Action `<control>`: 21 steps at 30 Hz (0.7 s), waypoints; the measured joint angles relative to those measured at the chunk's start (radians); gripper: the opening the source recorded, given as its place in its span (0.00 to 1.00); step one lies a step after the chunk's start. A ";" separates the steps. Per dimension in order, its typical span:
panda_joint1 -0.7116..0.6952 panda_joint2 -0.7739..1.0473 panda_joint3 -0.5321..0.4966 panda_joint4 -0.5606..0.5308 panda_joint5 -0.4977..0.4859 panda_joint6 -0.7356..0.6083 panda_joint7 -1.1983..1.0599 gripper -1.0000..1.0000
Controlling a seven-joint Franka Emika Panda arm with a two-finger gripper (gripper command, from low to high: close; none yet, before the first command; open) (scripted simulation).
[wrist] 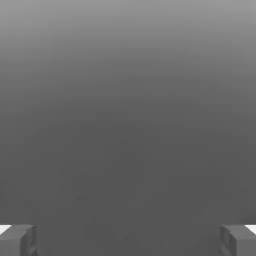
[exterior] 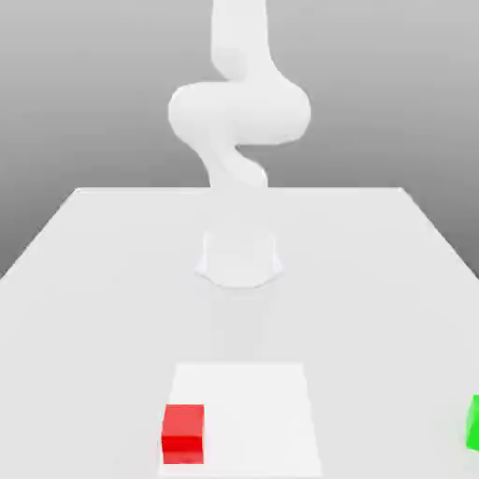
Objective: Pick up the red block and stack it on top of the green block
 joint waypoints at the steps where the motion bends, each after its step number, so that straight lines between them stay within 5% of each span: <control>1: 0.003 0.039 -0.009 -0.009 0.003 0.016 -0.009 0.50; 21: -0.006 0.767 -0.107 -0.175 0.062 0.314 -0.182 0.50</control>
